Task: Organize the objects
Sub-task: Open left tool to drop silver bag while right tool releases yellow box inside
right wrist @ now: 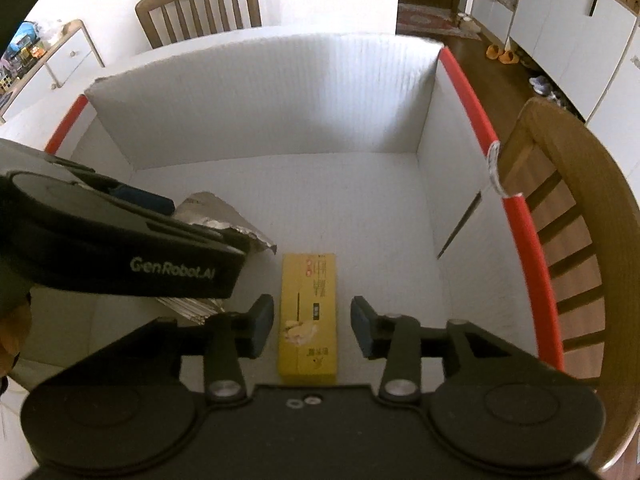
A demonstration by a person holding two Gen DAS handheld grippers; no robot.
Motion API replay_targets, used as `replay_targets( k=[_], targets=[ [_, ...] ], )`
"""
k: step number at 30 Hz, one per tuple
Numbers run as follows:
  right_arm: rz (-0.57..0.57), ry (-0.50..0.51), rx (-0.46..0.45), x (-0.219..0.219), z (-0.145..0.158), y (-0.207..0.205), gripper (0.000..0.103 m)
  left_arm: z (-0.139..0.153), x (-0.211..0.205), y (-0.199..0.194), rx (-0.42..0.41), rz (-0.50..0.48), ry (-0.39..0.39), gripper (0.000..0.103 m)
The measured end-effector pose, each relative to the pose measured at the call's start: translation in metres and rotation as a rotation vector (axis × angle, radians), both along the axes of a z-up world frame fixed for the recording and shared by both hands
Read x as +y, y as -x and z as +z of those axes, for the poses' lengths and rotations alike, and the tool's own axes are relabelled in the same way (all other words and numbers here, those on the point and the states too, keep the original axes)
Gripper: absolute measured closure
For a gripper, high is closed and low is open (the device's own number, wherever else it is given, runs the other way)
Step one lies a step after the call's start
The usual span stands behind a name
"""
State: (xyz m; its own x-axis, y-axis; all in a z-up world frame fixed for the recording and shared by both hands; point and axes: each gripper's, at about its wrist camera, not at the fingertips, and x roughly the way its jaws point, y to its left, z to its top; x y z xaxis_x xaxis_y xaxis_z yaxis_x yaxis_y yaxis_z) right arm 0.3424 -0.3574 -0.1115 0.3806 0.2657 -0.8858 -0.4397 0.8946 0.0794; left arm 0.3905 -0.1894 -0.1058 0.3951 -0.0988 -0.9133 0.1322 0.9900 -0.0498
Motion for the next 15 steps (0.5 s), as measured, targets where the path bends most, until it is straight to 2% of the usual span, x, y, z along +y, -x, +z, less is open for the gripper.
replay_targets(
  k=[15],
  targets=[
    [0.022, -0.048, -0.092, -0.01, 0.041, 0.025, 0.048, 0.047, 0.018, 0.039, -0.136, 0.042, 0.024, 0.039]
  ],
)
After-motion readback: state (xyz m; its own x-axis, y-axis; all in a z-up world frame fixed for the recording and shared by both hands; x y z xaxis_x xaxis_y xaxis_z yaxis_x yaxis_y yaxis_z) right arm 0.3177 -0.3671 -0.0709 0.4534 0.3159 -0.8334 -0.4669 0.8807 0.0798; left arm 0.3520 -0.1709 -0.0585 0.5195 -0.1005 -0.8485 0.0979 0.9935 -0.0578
